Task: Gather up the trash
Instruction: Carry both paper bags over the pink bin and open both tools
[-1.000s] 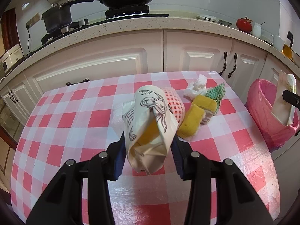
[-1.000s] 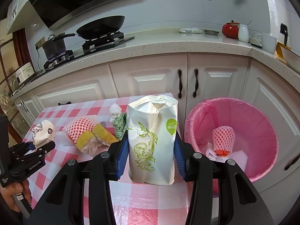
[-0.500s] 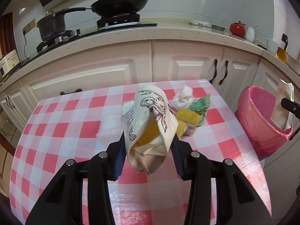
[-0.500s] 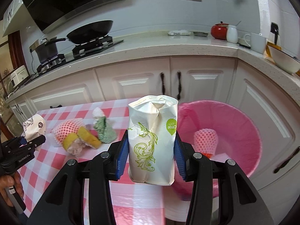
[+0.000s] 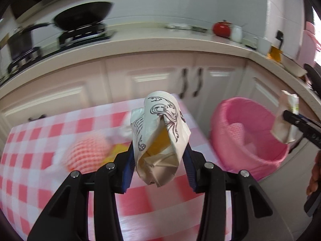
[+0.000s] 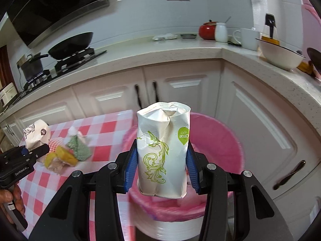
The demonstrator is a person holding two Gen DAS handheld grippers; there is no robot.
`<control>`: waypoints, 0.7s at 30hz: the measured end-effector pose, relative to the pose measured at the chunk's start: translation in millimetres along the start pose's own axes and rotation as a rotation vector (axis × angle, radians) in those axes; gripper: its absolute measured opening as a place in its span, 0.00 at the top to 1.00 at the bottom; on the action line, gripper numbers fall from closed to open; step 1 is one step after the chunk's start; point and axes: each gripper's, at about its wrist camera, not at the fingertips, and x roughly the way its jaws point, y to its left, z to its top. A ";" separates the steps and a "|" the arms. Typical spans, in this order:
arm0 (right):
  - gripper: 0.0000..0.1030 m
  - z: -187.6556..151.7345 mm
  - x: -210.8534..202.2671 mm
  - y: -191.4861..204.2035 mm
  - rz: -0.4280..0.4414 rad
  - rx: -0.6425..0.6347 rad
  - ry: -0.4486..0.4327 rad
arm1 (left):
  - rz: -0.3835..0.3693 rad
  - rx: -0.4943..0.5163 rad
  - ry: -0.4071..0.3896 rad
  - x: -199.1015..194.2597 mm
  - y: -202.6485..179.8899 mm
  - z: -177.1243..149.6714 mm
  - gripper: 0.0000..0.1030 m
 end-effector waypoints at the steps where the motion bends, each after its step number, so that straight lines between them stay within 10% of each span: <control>1: 0.58 1.4 2.0 -6.9 -0.004 0.007 0.004 | -0.011 0.010 -0.001 3.1 -9.1 3.6 0.59; 21: 0.57 15.0 19.2 -59.1 -0.052 0.036 -0.002 | -0.212 0.155 0.014 46.0 -139.1 48.1 0.58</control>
